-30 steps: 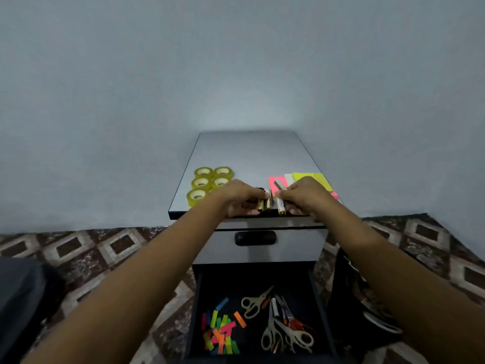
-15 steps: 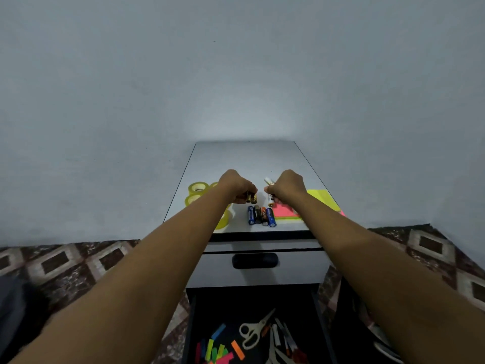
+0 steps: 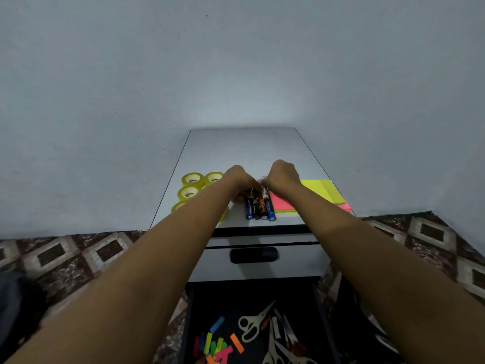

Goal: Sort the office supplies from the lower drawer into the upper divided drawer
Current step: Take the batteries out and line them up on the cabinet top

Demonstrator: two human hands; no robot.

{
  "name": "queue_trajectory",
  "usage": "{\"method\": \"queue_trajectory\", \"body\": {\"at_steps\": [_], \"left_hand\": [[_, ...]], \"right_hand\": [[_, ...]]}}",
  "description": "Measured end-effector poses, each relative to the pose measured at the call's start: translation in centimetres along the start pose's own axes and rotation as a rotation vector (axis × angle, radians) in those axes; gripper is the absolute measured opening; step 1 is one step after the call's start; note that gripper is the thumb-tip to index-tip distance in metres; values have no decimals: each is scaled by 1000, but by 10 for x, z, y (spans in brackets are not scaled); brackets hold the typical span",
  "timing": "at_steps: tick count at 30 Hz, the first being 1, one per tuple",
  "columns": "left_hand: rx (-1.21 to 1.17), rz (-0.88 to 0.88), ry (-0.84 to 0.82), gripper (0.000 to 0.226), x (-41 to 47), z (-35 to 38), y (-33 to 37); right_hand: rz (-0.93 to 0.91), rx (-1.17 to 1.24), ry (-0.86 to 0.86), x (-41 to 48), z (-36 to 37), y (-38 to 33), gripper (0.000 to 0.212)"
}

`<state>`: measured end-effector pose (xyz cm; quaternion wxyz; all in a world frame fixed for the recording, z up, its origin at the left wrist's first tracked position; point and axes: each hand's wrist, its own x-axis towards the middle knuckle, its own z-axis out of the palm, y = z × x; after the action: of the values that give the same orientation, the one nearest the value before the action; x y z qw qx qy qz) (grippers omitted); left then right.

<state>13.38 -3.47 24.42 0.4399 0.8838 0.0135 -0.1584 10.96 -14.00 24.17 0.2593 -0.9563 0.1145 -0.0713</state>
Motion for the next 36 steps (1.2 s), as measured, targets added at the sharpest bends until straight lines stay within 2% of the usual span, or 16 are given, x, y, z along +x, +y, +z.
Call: {"method": "queue_trajectory", "body": {"at_steps": [2, 6, 22, 24, 27, 28, 30, 32, 36], "left_hand": [[-20, -11, -15, 26, -1, 1, 0], [-54, -17, -22, 25, -1, 1, -1], [-20, -9, 15, 26, -6, -2, -3], [-61, -21, 13, 24, -8, -4, -5], [-156, 16, 89, 16, -7, -8, -6], [-206, 24, 101, 17, -8, -10, -6], [-329, 16, 79, 21, -10, -13, -6], [-436, -12, 42, 24, -13, -15, -6], [-553, -60, 3, 17, -18, -16, -4]], "right_hand": [[1, -2, -7, 0, 0, 0, 23], [8, 24, -5, 1, 0, 2, 36], [75, 141, 17, -1, -4, 2, 42], [73, 147, 16, -2, -2, -1, 38], [53, 190, 30, -5, 1, -8, 19], [38, 210, 29, -7, 2, -9, 22], [-3, 277, 25, -12, 4, -11, 25], [-32, 351, 45, -18, 5, -13, 18], [-59, 403, 52, -25, 8, -11, 11]]}}
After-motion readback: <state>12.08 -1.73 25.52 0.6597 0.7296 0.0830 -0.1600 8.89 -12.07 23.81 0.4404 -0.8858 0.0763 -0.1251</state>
